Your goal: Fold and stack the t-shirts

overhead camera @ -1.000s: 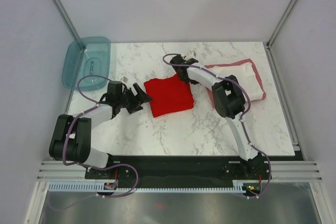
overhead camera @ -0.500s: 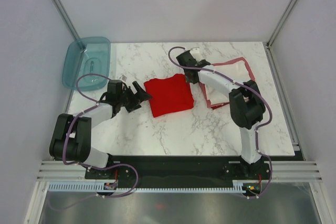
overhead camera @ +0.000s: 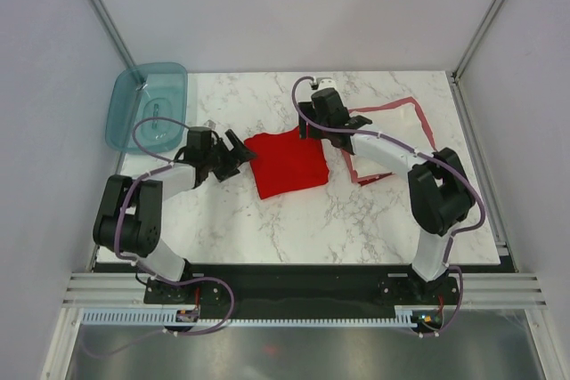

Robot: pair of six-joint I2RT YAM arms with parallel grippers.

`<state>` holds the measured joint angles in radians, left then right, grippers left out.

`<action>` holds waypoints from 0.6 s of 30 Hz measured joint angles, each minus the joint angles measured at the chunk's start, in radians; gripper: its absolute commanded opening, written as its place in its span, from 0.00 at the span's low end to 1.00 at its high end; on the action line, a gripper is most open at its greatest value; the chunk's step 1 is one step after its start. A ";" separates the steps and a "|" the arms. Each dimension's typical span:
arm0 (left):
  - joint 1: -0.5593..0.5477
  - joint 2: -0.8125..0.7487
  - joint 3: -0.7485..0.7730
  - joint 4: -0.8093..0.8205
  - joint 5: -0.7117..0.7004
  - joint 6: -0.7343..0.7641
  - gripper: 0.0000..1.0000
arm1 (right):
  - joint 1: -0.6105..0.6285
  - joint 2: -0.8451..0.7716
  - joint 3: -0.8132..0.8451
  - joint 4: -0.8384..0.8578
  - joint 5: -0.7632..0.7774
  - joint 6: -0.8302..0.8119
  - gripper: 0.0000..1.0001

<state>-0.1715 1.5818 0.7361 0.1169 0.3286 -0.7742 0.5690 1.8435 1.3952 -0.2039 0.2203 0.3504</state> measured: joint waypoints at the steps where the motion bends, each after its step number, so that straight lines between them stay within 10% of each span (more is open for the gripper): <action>1: 0.000 0.022 0.013 0.004 -0.003 -0.003 0.90 | -0.003 0.015 0.000 0.018 -0.038 0.005 0.77; 18: 0.000 0.196 0.129 0.095 -0.002 -0.014 0.79 | -0.135 0.222 0.006 0.089 -0.230 0.126 0.77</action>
<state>-0.1715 1.7782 0.8646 0.2123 0.3267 -0.7887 0.4343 2.0655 1.4014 -0.1154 -0.0097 0.4763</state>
